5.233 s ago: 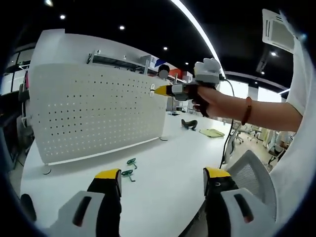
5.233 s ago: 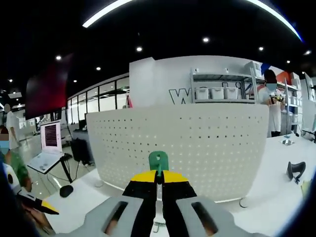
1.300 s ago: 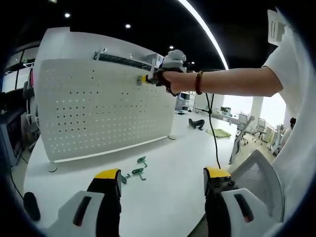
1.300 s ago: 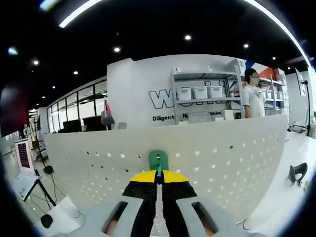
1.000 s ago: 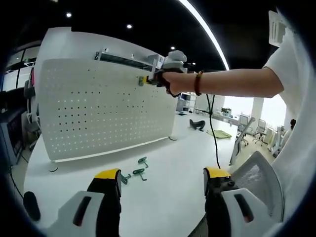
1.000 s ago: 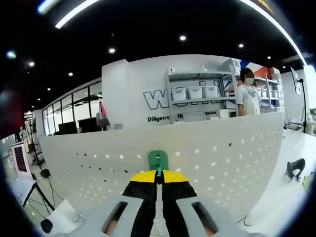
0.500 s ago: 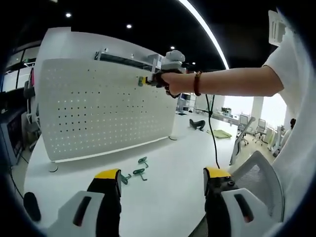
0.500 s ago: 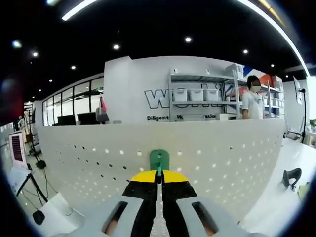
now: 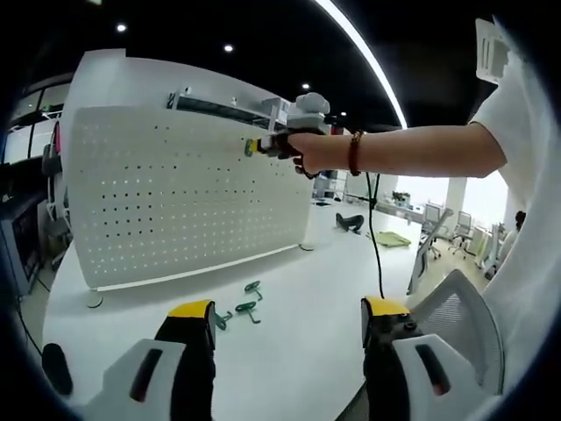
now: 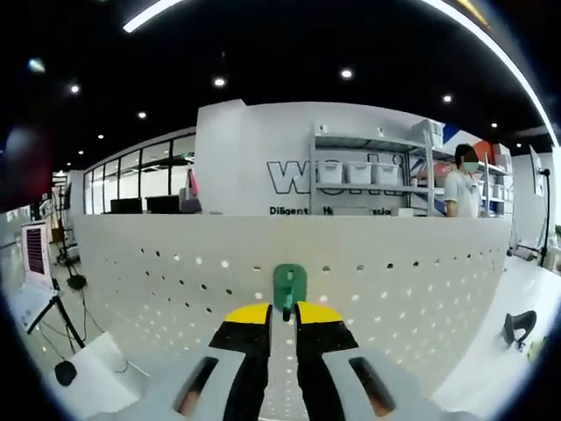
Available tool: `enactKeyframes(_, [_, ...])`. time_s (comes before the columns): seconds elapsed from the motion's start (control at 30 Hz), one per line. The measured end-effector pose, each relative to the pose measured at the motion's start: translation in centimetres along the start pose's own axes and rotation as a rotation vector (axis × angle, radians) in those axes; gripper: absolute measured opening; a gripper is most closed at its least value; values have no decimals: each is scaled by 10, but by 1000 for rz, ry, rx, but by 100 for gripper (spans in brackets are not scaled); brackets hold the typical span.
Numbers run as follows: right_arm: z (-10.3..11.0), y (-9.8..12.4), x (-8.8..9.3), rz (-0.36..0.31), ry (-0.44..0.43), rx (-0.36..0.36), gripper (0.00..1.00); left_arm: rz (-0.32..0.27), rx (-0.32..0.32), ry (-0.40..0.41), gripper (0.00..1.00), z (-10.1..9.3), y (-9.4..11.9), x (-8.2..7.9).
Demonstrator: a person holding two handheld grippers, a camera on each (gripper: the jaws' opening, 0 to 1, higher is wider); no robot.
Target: Insert the hook assembly into the mounting plate slot until the hook locks in place.
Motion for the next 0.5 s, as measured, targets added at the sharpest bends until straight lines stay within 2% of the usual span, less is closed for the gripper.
enactKeyframes(0.1, [0,2,3,16,11,-6,13,1,1,3,69,0,0,0])
enactKeyframes(0.5, [-1,16,5,6,15,-33,17,6,4,-4,69,0,-1,-2])
Point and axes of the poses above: the point that each gripper's makers call its tool centre point, and the gripper's own axes: y roughly backward along the fingers, z roughly to its left, x roughly out of its underside, the point moved 3 cm from there along y, roughly backward along the fingers
